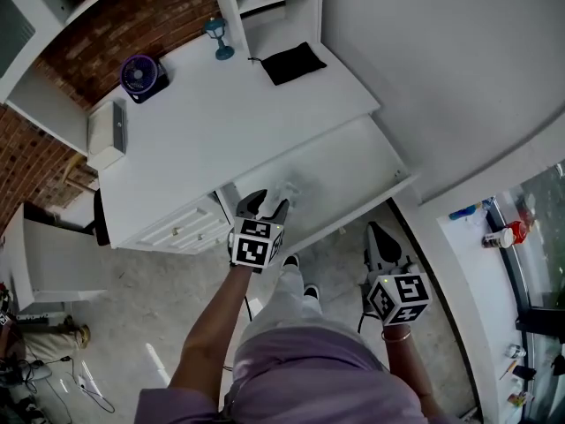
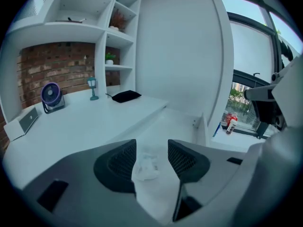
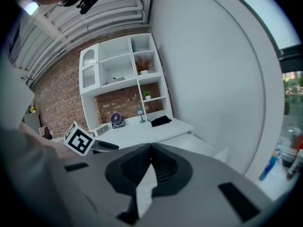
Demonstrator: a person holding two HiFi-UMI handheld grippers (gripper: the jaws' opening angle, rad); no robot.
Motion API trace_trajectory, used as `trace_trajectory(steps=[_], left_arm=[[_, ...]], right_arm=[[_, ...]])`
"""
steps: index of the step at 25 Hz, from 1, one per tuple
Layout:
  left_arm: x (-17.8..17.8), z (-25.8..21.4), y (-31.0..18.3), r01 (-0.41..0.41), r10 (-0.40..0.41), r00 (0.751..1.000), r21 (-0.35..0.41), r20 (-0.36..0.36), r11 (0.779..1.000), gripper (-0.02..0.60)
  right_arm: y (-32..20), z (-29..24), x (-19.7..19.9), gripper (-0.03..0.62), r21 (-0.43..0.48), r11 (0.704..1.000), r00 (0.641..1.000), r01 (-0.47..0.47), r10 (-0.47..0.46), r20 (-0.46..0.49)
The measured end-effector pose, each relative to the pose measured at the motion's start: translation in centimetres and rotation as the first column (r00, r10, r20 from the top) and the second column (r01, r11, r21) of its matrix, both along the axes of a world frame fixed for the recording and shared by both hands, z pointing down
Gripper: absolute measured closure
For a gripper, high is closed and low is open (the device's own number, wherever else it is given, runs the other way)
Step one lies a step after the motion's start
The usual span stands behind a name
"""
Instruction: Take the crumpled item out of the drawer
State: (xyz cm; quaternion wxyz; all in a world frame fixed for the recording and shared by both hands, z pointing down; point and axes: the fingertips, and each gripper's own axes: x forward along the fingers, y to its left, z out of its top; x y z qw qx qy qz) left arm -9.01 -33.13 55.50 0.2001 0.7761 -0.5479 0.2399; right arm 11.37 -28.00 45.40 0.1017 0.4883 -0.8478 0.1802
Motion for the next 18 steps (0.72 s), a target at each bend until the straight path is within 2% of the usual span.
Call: trace_trajectory(steps=[9,18], left_arm=[[0.5,5.9,-2.8,-0.107,0.115,0.992,-0.127,0.058,0.986,0.385],[0.9,12.3,-3.9,-0.150,0.186,0.978,-0.298,0.098,0.943,0.379]], right_arm=[[-2.0,0.7,-1.0,0.591,-0.031,0.999,0.999,-0.042,0.042,-0.018],[-3.0,2.2,-0.9,0.591,-0.083,0.992,0.994,-0.100,0.097,-0.042]])
